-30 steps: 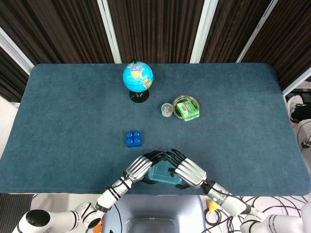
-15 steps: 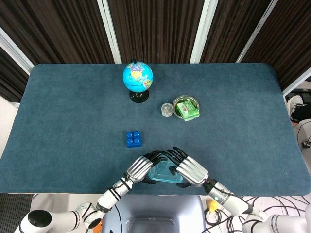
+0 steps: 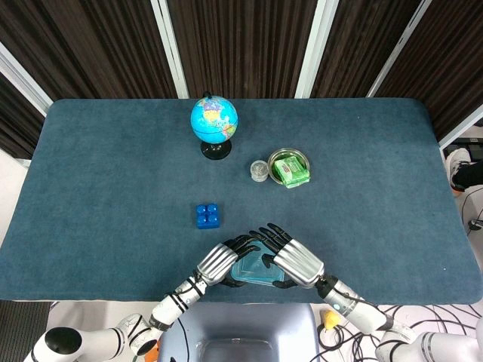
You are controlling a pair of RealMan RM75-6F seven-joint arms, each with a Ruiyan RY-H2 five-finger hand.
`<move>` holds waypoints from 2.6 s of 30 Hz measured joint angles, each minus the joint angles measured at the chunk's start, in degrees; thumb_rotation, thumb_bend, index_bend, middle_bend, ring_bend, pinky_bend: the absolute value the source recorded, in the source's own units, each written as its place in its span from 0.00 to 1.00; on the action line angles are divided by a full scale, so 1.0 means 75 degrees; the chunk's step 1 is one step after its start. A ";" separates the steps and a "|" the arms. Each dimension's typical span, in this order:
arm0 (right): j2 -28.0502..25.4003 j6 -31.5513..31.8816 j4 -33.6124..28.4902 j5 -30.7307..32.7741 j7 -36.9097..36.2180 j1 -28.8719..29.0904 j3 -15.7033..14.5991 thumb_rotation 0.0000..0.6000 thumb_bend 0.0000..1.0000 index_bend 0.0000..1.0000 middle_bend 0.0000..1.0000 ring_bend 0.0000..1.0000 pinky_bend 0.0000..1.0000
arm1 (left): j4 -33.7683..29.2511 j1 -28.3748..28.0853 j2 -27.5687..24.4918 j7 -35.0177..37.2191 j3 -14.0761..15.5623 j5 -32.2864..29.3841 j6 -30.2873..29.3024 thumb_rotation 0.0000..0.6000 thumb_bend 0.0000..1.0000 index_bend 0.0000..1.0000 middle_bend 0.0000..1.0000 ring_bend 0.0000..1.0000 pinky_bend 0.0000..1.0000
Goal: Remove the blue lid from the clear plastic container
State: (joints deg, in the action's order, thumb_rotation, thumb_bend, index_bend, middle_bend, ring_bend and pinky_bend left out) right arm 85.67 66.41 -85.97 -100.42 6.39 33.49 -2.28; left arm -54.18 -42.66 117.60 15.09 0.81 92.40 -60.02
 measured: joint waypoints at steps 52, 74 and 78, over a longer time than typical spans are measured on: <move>0.1371 0.1424 0.2250 -0.0929 0.0000 -0.0033 -0.0111 1.00 0.92 0.77 0.16 0.00 0.04 | -0.0472 0.0202 -0.0427 0.0456 0.0044 0.0274 -0.0697 1.00 0.26 0.49 0.49 0.29 0.37; 0.1358 0.2053 0.2533 -0.1130 -0.0492 -0.0086 -0.0172 1.00 0.97 0.76 0.16 0.01 0.06 | -0.0229 0.0422 -0.0361 0.0651 -0.0100 0.0336 -0.1391 1.00 0.28 0.00 0.00 0.00 0.04; 0.1333 0.2090 0.2565 -0.1107 -0.0522 -0.0099 -0.0160 1.00 0.97 0.76 0.16 0.01 0.06 | -0.0340 0.0440 -0.0470 0.0556 -0.0218 0.0130 -0.1217 1.00 0.27 0.00 0.00 0.00 0.03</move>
State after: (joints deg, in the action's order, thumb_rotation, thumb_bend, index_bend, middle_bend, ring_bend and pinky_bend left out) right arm 95.67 82.08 -66.74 -108.73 2.48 32.74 -3.48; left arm -56.74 -39.37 114.07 19.26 -0.82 93.38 -69.14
